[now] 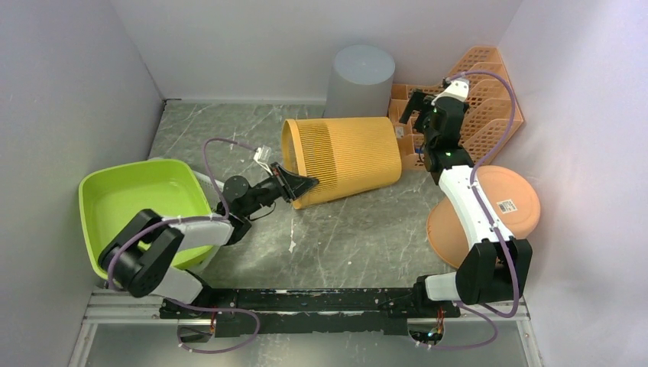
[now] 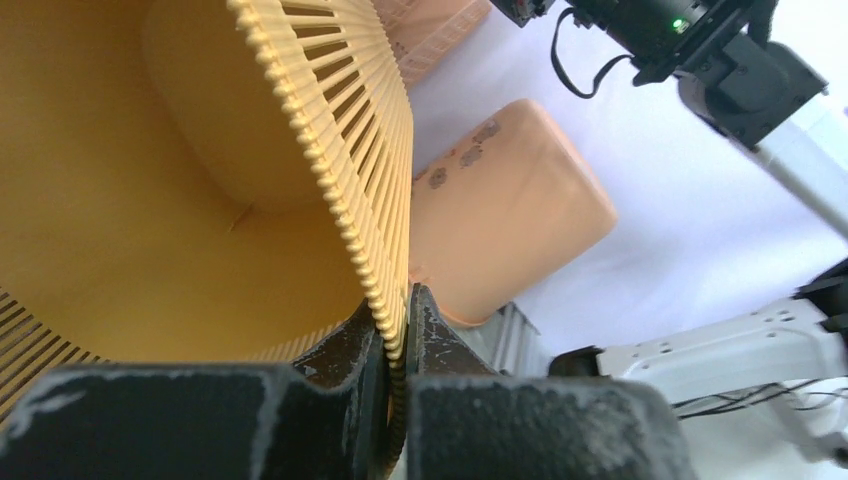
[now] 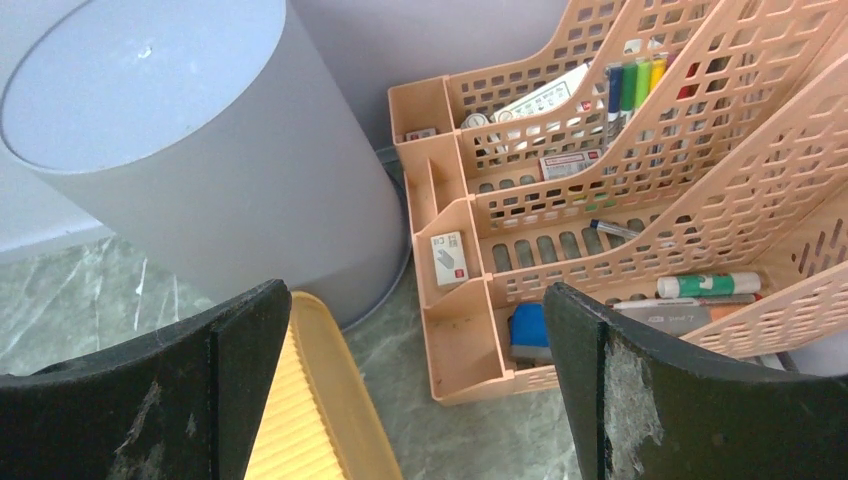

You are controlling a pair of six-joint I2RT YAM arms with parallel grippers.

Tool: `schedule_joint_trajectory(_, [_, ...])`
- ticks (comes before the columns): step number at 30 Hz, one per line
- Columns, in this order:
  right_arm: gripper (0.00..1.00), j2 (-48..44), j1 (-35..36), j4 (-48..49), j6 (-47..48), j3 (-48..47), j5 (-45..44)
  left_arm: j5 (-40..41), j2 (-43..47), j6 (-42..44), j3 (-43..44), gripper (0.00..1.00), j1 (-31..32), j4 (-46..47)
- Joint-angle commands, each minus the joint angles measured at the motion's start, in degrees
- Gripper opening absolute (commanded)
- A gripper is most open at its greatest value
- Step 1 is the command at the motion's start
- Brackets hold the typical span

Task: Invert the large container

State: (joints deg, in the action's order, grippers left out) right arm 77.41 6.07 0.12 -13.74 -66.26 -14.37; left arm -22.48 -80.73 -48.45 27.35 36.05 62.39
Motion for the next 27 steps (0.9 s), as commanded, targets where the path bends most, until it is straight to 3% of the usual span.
schedule_joint_trajectory(1, [1.00,-0.03,-1.23,1.28,-1.31,-1.94,2.12,-7.33,-4.29,-12.58,1.40,0.07,0.17,19.39])
schedule_joint_trajectory(9, [1.00,-0.29,-2.00,1.81,-0.69,-2.12,1.02,-10.79,-12.81,-30.59,6.41,0.07,0.21,41.53])
schedule_joint_trajectory(18, [1.00,0.09,-2.22,2.25,-0.93,-1.70,1.56,-12.50,-13.30,-32.74,12.00,0.07,0.18,41.65])
schedule_joint_trajectory(27, [1.00,-0.15,-2.27,2.70,-0.95,-0.82,2.07,-11.62,-23.56,-31.19,1.94,0.07,-4.44,41.74])
